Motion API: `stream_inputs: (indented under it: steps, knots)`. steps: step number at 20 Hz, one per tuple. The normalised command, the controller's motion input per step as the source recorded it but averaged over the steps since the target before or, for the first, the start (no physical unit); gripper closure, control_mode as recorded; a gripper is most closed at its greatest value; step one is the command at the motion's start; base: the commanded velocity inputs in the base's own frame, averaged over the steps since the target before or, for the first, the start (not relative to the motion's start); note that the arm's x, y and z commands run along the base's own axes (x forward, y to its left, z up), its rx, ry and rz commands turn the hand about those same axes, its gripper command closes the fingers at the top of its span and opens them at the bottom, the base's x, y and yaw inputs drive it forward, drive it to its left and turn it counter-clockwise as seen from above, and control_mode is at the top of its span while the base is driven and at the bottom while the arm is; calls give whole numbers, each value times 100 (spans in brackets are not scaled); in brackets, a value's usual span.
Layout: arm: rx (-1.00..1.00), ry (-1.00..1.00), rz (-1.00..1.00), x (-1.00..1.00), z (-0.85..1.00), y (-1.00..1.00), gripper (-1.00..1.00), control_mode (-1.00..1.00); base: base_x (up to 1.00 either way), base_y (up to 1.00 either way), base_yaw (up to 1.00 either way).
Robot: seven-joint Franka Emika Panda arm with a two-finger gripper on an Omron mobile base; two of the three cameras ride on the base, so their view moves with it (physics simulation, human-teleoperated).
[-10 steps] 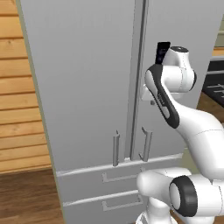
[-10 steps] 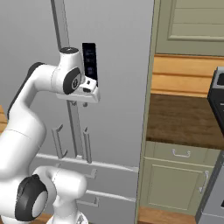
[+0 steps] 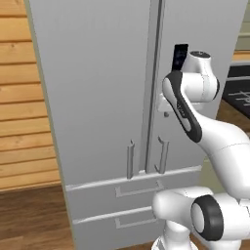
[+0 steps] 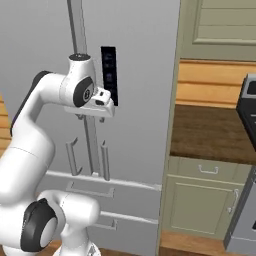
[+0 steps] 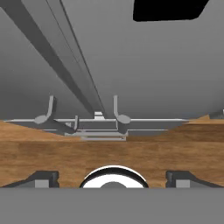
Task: Take the strawberry from the fridge and place it on top of the pancake, located on the dining counter.
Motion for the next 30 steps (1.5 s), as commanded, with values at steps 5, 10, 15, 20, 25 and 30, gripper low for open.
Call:
stream_inputs:
  steps: [5,10,15,20,25,30]
  knots:
    - [0,0,0,0,0,0,-100,100,-24,67,-12]
    - [0,0,0,0,0,0,-100,100,-61,-12,-17]
    - [0,0,0,0,0,0,-100,100,-71,-40,-4]
    - [0,0,0,0,0,0,-100,100,-63,-54,0]
    - [0,0,0,0,0,0,-100,100,-21,-50,3]
    - [0,-1,0,0,0,-1,-100,-100,-6,-22,2]
